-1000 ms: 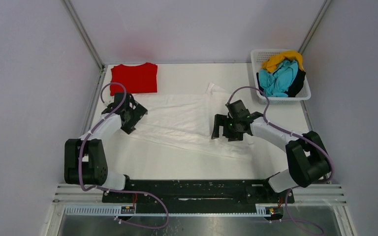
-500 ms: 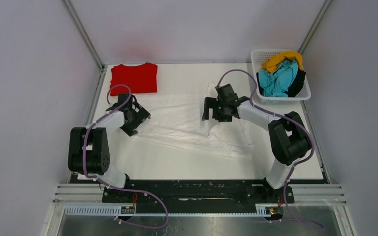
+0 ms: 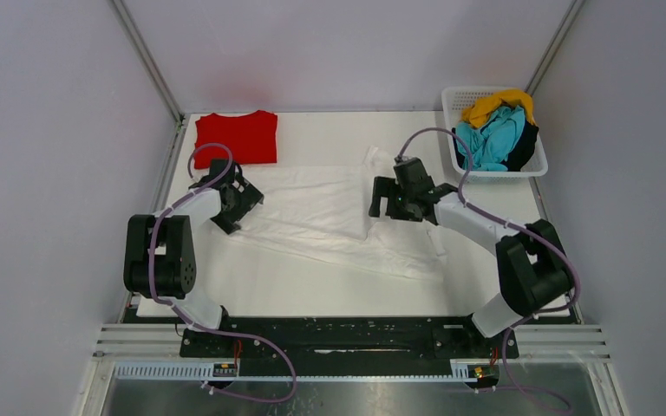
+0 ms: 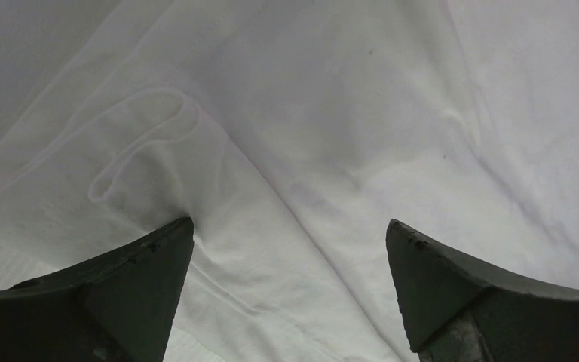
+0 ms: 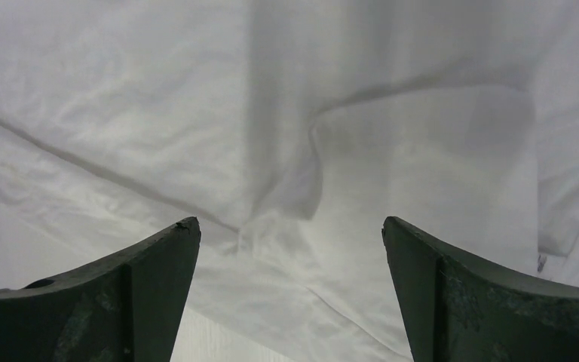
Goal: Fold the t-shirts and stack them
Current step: Fold the flattened tshirt in 1/3 of the way
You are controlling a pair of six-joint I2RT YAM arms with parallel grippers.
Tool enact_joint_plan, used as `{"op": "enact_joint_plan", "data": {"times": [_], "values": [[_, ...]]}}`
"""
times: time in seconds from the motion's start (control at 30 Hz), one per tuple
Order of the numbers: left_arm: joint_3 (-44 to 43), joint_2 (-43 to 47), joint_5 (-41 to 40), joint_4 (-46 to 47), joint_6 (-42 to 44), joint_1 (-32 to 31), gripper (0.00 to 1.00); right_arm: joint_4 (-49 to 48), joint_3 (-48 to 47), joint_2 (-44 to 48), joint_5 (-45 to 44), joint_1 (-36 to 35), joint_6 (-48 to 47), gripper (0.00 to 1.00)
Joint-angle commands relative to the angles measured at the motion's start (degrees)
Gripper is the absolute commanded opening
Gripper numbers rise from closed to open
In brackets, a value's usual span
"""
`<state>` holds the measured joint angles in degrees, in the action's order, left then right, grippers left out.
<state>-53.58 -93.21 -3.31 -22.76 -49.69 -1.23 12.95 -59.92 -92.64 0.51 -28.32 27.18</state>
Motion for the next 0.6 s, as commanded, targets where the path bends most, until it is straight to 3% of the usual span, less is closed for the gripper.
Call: {"op": "enact_joint_plan", "data": {"times": [0.0, 0.13, 0.27, 0.57], "values": [[0.5, -0.4, -2.5, 4.4, -0.9, 0.1, 0.99, -1.5, 8.0, 8.3, 1.1, 0.3, 2.1, 0.99], [-0.9, -2.8, 2.7, 10.1, -2.2, 0.7, 0.99, -0.2, 13.1, 13.8, 0.7, 0.3, 2.0, 1.00], [-3.6, -4.6, 1.1, 14.3, -4.7, 0.9, 0.99, 1.8, 15.2, 17.6, -1.3, 0.3, 1.4, 1.00], [-15.3, -8.6, 2.4, 11.3, -4.2, 1.2, 0.99, 3.3, 16.8, 20.4, -3.9, 0.3, 0.5, 0.99]]}}
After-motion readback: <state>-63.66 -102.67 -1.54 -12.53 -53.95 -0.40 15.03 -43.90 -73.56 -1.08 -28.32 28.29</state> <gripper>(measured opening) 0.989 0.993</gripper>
